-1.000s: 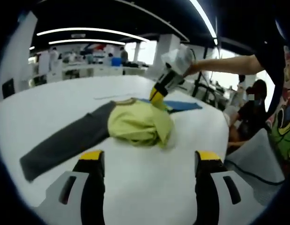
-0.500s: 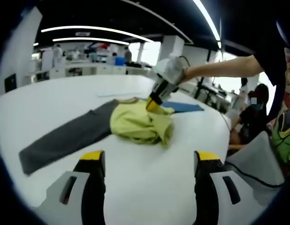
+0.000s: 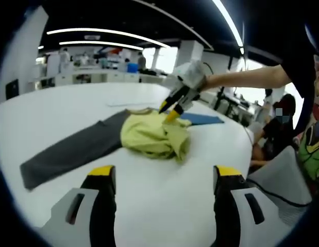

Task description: Fold the garment on the visible template until the final outline fits inside the template.

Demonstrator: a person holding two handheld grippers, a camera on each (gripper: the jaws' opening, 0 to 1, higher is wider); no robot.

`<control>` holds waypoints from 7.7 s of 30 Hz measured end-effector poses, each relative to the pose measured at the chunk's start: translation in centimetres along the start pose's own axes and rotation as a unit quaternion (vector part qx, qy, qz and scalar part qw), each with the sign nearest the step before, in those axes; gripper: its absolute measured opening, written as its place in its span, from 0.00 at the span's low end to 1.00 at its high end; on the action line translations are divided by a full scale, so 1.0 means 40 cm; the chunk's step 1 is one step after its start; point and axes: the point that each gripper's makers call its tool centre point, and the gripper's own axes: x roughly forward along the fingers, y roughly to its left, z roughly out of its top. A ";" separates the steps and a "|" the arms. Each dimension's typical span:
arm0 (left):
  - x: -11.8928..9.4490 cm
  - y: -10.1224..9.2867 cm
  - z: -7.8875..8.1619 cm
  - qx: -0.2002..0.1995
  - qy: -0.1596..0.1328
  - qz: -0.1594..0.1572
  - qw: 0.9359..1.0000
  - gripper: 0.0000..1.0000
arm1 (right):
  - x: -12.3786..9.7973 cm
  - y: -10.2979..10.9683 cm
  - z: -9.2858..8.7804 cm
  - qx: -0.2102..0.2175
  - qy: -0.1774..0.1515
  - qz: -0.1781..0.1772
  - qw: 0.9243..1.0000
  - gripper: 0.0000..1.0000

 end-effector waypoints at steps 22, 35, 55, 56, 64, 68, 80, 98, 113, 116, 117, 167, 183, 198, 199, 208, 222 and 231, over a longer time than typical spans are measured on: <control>0.017 -0.022 0.010 0.002 -0.001 -0.013 1.000 0.74 | -0.152 0.047 -0.113 0.269 -0.162 -0.010 0.949 0.46; 0.017 -0.019 0.012 0.005 0.001 -0.014 1.000 0.74 | -0.203 0.080 -0.163 0.311 -0.196 -0.024 0.930 0.83; 0.006 -0.015 0.009 -0.001 0.005 -0.010 1.000 0.73 | -0.110 0.129 -0.185 0.372 -0.173 0.015 0.912 0.47; 0.005 -0.015 0.008 -0.001 0.005 -0.009 1.000 0.73 | -0.104 0.129 -0.187 0.372 -0.168 0.012 0.913 0.46; 0.003 -0.014 0.000 -0.007 0.005 -0.008 1.000 0.72 | -0.061 0.098 -0.204 0.388 -0.158 0.013 0.908 0.35; 0.001 -0.015 -0.001 -0.008 0.005 -0.007 1.000 0.71 | -0.052 0.097 -0.213 0.399 -0.153 0.019 0.904 0.26; -0.006 -0.006 -0.004 -0.011 0.005 0.002 1.000 0.72 | -0.040 0.083 -0.241 0.438 -0.141 0.018 0.888 0.00; -0.003 -0.006 0.000 -0.012 0.001 0.002 1.000 0.71 | -0.167 0.112 -0.228 0.434 -0.164 0.013 0.886 0.00; 0.003 0.002 0.006 -0.011 0.000 0.007 1.000 0.66 | -0.374 0.200 -0.263 0.443 -0.196 -0.013 0.875 0.00; 0.010 0.003 0.010 -0.014 -0.002 0.005 1.000 0.64 | -0.392 0.233 -0.278 0.448 -0.194 -0.022 0.873 0.00; 0.015 0.005 0.010 -0.017 -0.002 0.005 1.000 0.62 | -0.397 0.245 -0.286 0.452 -0.193 -0.024 0.870 0.00; 0.330 0.013 -0.066 0.293 0.146 -0.020 0.945 0.15 | -0.447 0.287 -0.418 0.533 -0.209 -0.072 0.817 0.00; 0.376 -0.046 -0.066 0.222 0.138 -0.019 0.965 0.12 | -0.449 0.284 -0.422 0.535 -0.214 -0.074 0.814 0.00; 0.379 -0.027 -0.064 0.204 0.138 0.010 0.969 0.00 | -0.449 0.278 -0.418 0.535 -0.217 -0.077 0.813 0.00; 0.374 -0.034 -0.064 0.213 0.137 0.006 0.967 0.00 | -0.449 0.278 -0.418 0.536 -0.217 -0.076 0.812 0.00; 0.347 -0.028 -0.012 0.269 0.101 0.027 0.957 0.21 | -0.448 0.280 -0.419 0.535 -0.216 -0.075 0.813 0.00; 0.375 -0.028 -0.030 0.332 0.130 -0.006 0.934 0.09 | -0.445 0.277 -0.420 0.540 -0.218 -0.077 0.809 0.00; 0.366 -0.027 0.022 0.295 0.107 -0.006 0.949 0.00 | -0.448 0.276 -0.419 0.539 -0.219 -0.078 0.810 0.00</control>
